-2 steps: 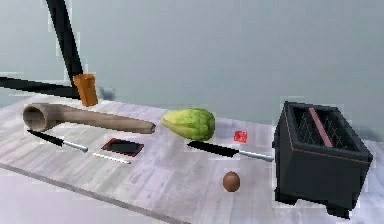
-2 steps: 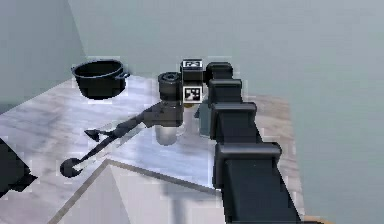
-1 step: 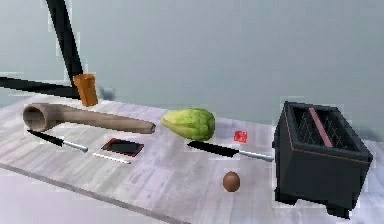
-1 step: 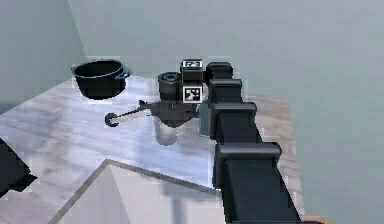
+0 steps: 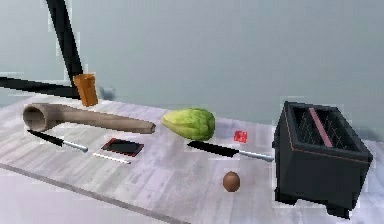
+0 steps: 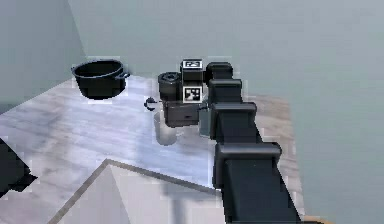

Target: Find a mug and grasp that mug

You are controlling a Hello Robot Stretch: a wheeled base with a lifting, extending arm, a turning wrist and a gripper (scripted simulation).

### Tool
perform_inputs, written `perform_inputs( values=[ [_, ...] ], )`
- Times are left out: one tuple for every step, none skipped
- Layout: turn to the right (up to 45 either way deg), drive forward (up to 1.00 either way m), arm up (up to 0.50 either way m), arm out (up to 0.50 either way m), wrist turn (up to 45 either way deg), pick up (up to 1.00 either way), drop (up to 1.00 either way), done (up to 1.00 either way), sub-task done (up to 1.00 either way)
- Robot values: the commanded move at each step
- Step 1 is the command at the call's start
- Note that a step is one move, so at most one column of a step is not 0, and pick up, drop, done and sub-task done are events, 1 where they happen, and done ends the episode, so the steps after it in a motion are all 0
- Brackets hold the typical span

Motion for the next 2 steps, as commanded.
perform_inputs(
  values=[
    [0.0, 0.0, -0.16, 0.0, 0.0, 0.0, 0.0, 0.0, 0.0],
    [0.0, 0.0, 0.0, 0.0, 0.0, 1.0, 0.0, 0.0, 0.0]
  ],
)
